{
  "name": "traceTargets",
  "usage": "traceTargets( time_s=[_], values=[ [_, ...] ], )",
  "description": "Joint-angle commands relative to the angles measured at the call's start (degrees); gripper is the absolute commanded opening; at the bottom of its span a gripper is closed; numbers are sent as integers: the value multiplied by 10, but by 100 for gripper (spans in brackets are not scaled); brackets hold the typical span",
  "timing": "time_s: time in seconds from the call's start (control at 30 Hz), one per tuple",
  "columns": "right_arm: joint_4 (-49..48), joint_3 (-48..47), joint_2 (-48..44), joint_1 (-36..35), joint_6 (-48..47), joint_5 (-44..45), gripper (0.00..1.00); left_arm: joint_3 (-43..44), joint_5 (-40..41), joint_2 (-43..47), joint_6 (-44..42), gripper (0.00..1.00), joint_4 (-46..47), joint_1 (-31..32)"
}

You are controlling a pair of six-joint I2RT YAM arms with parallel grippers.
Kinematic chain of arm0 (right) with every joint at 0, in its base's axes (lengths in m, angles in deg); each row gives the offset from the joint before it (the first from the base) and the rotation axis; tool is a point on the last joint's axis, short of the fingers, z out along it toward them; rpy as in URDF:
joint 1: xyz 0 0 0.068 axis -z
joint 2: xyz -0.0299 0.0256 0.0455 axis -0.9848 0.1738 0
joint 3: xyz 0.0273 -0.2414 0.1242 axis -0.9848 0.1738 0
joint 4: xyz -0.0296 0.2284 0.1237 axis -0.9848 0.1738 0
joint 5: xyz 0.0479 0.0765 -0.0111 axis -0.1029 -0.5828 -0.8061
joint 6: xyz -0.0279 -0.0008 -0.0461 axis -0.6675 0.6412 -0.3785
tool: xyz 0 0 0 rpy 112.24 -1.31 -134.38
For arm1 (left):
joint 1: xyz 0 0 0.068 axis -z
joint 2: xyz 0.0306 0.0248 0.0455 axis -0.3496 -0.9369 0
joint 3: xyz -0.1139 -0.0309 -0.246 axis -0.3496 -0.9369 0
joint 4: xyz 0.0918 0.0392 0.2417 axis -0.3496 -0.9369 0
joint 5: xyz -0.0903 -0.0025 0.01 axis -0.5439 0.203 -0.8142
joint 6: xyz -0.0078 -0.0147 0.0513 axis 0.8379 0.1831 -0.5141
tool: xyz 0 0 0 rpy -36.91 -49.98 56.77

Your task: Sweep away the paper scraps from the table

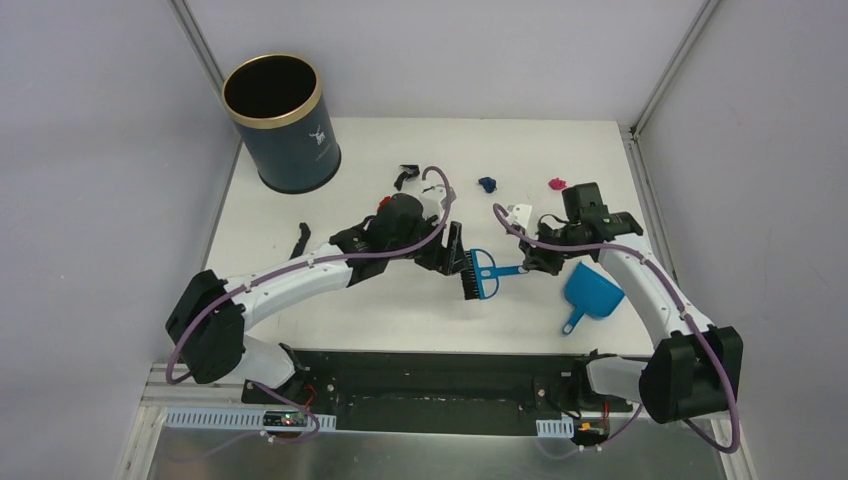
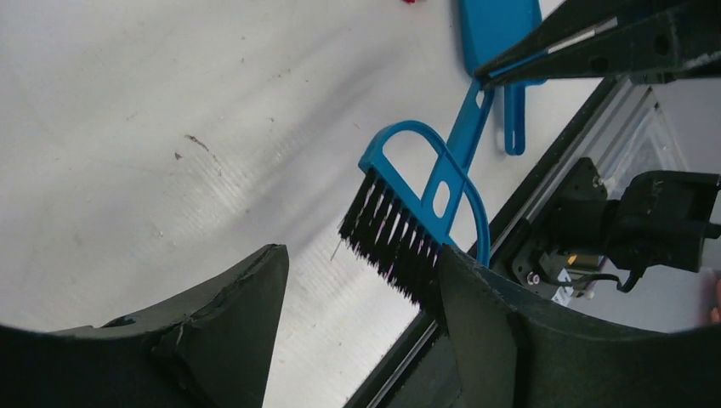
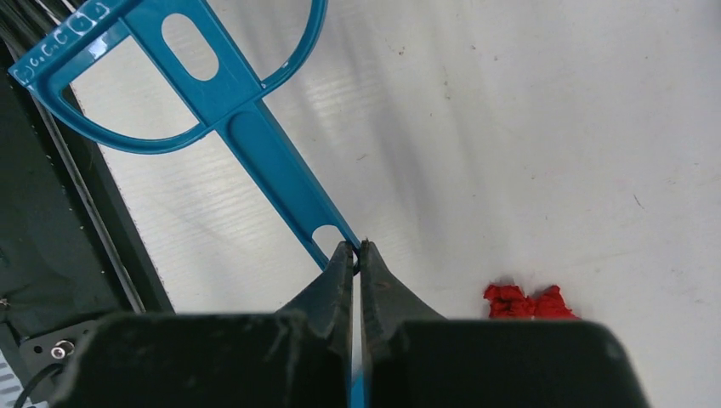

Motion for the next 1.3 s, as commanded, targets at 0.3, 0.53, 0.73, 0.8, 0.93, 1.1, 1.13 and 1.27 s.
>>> traceTargets(
  time_s=[0.3,0.53,0.73,0.8,0.93,1.1,1.13,1.27],
  values=[
    [-43,24,-47,-5,112,-46,0,-46,-336,-133,188,49,317,-101],
    [-53,23,-40,-11,119,-40,0,-45,-395,-189,258,32,400,-101],
    [-75,39,-44,-11,136,-40,0,-52,-429,-221,313,3,494,-105],
    [-85,41,-44,-11,155,-37,0,-62,-438,-229,341,0,552,-110],
    [-82,10,-42,22,227,-87,26,-57,-462,-231,344,0,579,-121],
    [-88,-48,-8,143,385,-286,61,-24,-504,-155,188,0,445,-133],
    [-88,-64,6,161,414,-331,63,-18,-505,-136,146,0,389,-133],
    [-51,-89,74,182,425,-460,68,-13,-509,-84,62,0,320,-134]
  ],
)
